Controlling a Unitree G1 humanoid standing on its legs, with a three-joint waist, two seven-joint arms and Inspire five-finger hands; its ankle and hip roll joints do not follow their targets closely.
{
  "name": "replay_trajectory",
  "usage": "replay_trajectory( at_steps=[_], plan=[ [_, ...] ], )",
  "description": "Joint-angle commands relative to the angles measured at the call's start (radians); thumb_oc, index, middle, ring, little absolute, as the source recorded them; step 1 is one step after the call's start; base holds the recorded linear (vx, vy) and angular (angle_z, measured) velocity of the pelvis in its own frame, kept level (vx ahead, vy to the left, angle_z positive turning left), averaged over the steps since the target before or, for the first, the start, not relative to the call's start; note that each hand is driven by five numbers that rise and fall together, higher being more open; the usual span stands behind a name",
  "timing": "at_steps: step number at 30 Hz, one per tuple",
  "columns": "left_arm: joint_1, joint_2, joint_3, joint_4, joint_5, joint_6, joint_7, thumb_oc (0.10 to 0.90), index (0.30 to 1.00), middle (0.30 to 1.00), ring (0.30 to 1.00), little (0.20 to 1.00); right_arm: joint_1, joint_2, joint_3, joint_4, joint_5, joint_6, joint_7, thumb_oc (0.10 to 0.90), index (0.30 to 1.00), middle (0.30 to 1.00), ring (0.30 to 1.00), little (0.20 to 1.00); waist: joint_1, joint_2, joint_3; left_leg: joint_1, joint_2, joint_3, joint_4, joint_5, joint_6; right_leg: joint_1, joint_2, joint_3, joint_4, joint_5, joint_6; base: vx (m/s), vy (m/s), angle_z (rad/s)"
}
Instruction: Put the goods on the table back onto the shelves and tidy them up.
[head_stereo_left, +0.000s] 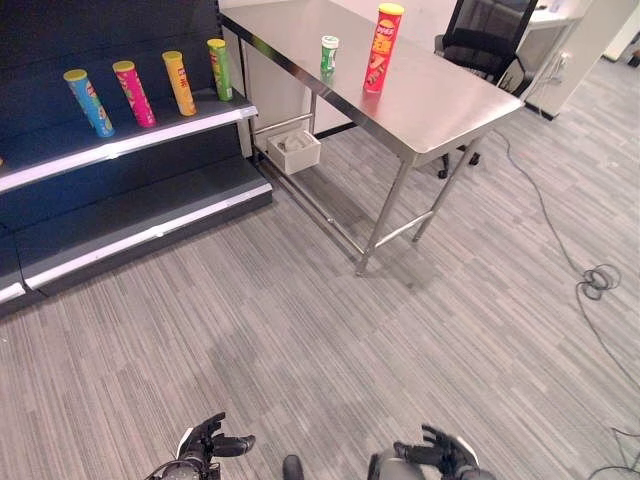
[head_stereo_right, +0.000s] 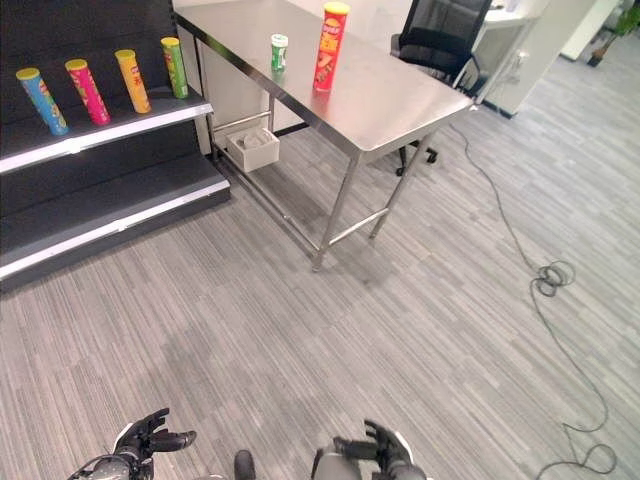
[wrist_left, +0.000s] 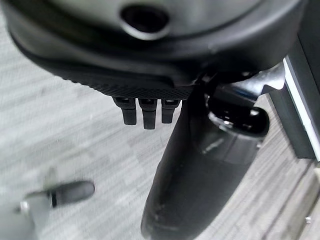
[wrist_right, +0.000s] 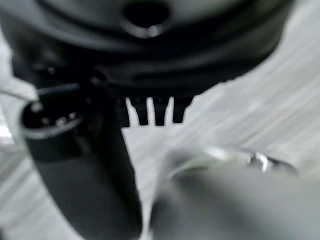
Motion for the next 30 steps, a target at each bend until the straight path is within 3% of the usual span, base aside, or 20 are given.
replay_trajectory(
  at_steps=[1,3,5,9,10,11,12,13,14,15,17,19,20,21,22,23,25,26,29,30],
  plan=[
    [-0.009,0.024,0.033,-0.011,0.046,-0.028,-0.007,0.800,0.900,0.900,0.900,0.900,-0.003,-0.055,-0.047,0.008,0.021,-0.012,-0.027,0.800,0.900,0.900,0.900,0.900,-0.037,-0.024,0.048,0.016,0.009,-0.055,0.000,0.009,-0.081,0.191,0.084,0.034,-0.531,0.259,0.026,0.52,-0.102,0.44],
    [-0.024,0.031,0.038,0.006,0.075,-0.031,-0.011,0.800,0.900,0.900,0.900,0.900,0.001,-0.058,-0.057,0.020,0.014,-0.007,-0.024,0.800,0.900,0.900,0.900,0.900,-0.059,-0.037,0.037,0.049,0.010,-0.064,0.000,-0.022,-0.102,0.162,0.091,0.046,-0.661,0.310,0.057,0.42,-0.075,0.43],
    [-0.024,0.025,0.032,0.000,0.091,-0.034,-0.015,0.800,0.900,0.900,0.900,0.900,0.008,-0.064,-0.061,0.023,-0.001,-0.004,-0.020,0.800,0.900,0.900,0.900,0.900,-0.065,-0.036,0.031,0.088,0.019,-0.071,0.000,-0.034,-0.114,0.162,0.086,0.007,-0.673,0.329,0.068,0.51,-0.097,0.40],
    [-0.019,0.007,0.010,-0.011,0.091,-0.034,-0.019,0.800,0.900,0.900,0.900,0.900,0.020,-0.077,-0.062,0.066,0.007,-0.007,-0.013,0.800,0.900,0.900,0.900,0.900,-0.074,-0.034,-0.006,0.119,0.060,-0.113,0.056,-0.028,-0.138,0.232,0.141,0.024,-0.689,0.314,0.024,0.43,-0.148,0.43],
    [-0.024,0.004,0.008,-0.018,0.079,-0.033,-0.018,0.800,0.900,0.900,0.900,0.900,0.016,-0.081,-0.063,0.084,0.012,-0.010,-0.010,0.800,0.900,0.900,0.900,0.900,-0.076,-0.030,-0.010,0.111,0.096,-0.113,0.143,-0.009,-0.164,0.253,0.159,0.010,-0.682,0.299,0.007,0.53,-0.407,0.17],
    [-0.032,0.001,-0.015,-0.033,0.065,-0.028,-0.027,0.800,0.900,0.900,0.900,0.900,0.016,-0.094,-0.048,0.095,0.021,-0.012,-0.010,0.800,0.900,0.900,0.900,0.900,-0.070,-0.043,-0.005,-0.017,0.157,-0.101,0.457,0.079,-0.215,0.325,0.185,-0.027,-0.690,0.235,-0.042,0.53,-0.490,0.19],
    [-0.033,0.000,-0.019,-0.046,0.041,-0.024,-0.024,0.800,0.900,0.900,0.900,0.900,0.008,-0.099,-0.039,0.103,0.021,-0.011,-0.014,0.800,0.900,0.900,0.900,0.900,-0.054,-0.059,0.014,-0.095,0.189,-0.085,0.642,0.155,-0.230,0.372,0.193,-0.045,-0.690,0.192,-0.080,0.37,-0.401,0.08],
    [-0.033,0.000,-0.019,-0.047,0.041,-0.024,-0.024,0.800,0.900,0.900,0.900,0.900,0.008,-0.099,-0.039,0.103,0.021,-0.011,-0.014,0.800,0.900,0.900,0.900,0.900,-0.056,-0.057,0.014,-0.100,0.191,-0.088,0.648,0.153,-0.231,0.371,0.195,-0.047,-0.690,0.192,-0.080,0.31,-0.293,-0.01],
    [-0.032,-0.009,-0.013,-0.041,0.027,-0.021,-0.018,0.800,0.900,0.900,0.900,0.900,0.001,-0.096,-0.035,0.096,0.032,-0.008,-0.019,0.800,0.900,0.900,0.900,0.900,-0.042,-0.061,0.030,-0.143,0.252,-0.037,0.726,0.159,-0.237,0.413,0.215,-0.056,-0.690,0.145,-0.096,0.13,-0.139,-0.24],
    [-0.034,-0.010,-0.013,-0.041,0.027,-0.021,-0.017,0.800,0.900,0.900,0.900,0.900,-0.001,-0.097,-0.036,0.096,0.033,-0.008,-0.019,0.800,0.900,0.900,0.900,0.900,-0.041,-0.068,0.032,-0.150,0.248,-0.026,0.728,0.169,-0.224,0.406,0.206,-0.060,-0.690,0.154,-0.102,0.20,-0.153,-0.30],
    [-0.035,-0.024,-0.021,-0.029,0.034,-0.018,-0.019,0.800,0.900,0.900,0.900,0.900,-0.010,-0.093,-0.027,0.097,0.035,-0.004,-0.020,0.800,0.900,0.900,0.900,0.900,-0.030,-0.053,0.034,-0.192,0.333,0.078,0.592,0.139,-0.239,0.452,0.213,-0.058,-0.690,0.110,-0.088,0.28,0.010,-0.23],
    [-0.040,-0.028,-0.025,-0.014,0.050,-0.014,-0.014,0.800,0.900,0.900,0.900,0.900,-0.010,-0.089,-0.016,0.071,0.021,-0.004,-0.026,0.800,0.900,0.900,0.900,0.900,-0.027,-0.053,0.027,-0.213,0.319,0.090,0.366,0.136,-0.241,0.475,0.197,-0.049,-0.690,0.086,-0.074,0.35,0.147,0.06],
    [-0.038,-0.028,-0.023,-0.010,0.051,-0.014,-0.010,0.800,0.900,0.900,0.900,0.900,-0.010,-0.089,-0.009,0.064,0.016,-0.005,-0.027,0.800,0.900,0.900,0.900,0.900,-0.021,-0.050,0.024,-0.224,0.301,0.070,0.262,0.147,-0.241,0.484,0.193,-0.045,-0.690,0.076,-0.069,0.23,0.138,-0.03],
    [-0.038,-0.028,-0.023,-0.010,0.051,-0.014,-0.010,0.800,0.900,0.900,0.900,0.900,-0.010,-0.089,-0.009,0.064,0.016,-0.005,-0.027,0.800,0.900,0.900,0.900,0.900,-0.021,-0.050,0.024,-0.223,0.300,0.070,0.261,0.148,-0.241,0.485,0.193,-0.045,-0.690,0.076,-0.069,0.24,0.158,-0.18],
    [-0.033,-0.030,-0.022,-0.002,0.053,-0.015,-0.007,0.800,0.900,0.900,0.900,0.900,-0.011,-0.090,0.001,0.058,0.004,-0.007,-0.026,0.800,0.900,0.900,0.900,0.900,0.002,-0.031,0.021,-0.256,0.268,-0.024,0.101,0.235,-0.236,0.507,0.204,-0.028,-0.690,0.065,-0.071,0.35,0.204,-0.21],
    [-0.024,-0.031,-0.024,0.008,0.055,-0.018,-0.007,0.800,0.900,0.900,0.900,0.900,-0.010,-0.093,0.009,0.057,-0.007,-0.010,-0.023,0.800,0.900,0.900,0.900,0.900,0.016,-0.013,0.022,-0.270,0.249,-0.097,0.019,0.285,-0.259,0.533,0.210,-0.009,-0.690,0.047,-0.070,0.44,0.254,-0.33],
    [-0.018,-0.030,-0.024,0.010,0.057,-0.017,-0.008,0.800,0.900,0.900,0.900,0.900,-0.009,-0.095,0.009,0.061,-0.014,-0.008,-0.021,0.800,0.900,0.900,0.900,0.900,0.018,-0.008,0.021,-0.268,0.241,-0.107,0.012,0.289,-0.267,0.542,0.210,0.000,-0.690,0.043,-0.069,0.29,0.163,-0.47],
    [-0.002,-0.027,-0.011,0.025,0.059,-0.016,-0.014,0.800,0.900,0.900,0.900,0.900,-0.003,-0.088,0.007,0.069,-0.026,-0.006,-0.015,0.800,0.900,0.900,0.900,0.900,0.014,-0.007,0.004,-0.236,0.231,-0.092,0.006,0.256,-0.251,0.557,0.204,0.027,-0.690,0.031,-0.064,0.26,0.199,-0.22],
    [0.009,-0.019,-0.009,0.015,0.057,-0.019,-0.015,0.800,0.900,0.900,0.900,0.900,0.001,-0.090,0.003,0.058,-0.026,-0.005,-0.017,0.800,0.900,0.900,0.900,0.900,0.023,-0.013,-0.004,-0.212,0.208,-0.103,0.007,0.239,-0.236,0.563,0.185,0.048,-0.690,0.033,-0.057,0.19,0.183,-0.29],
    [0.006,-0.011,-0.010,0.027,0.065,-0.021,-0.014,0.800,0.900,0.900,0.900,0.900,-0.001,-0.085,-0.001,0.061,-0.026,-0.003,-0.013,0.800,0.900,0.900,0.900,0.900,0.025,-0.023,-0.011,-0.194,0.187,-0.092,0.008,0.216,-0.212,0.568,0.159,0.063,-0.688,0.040,-0.042,0.25,0.290,-0.49]
  ],
)
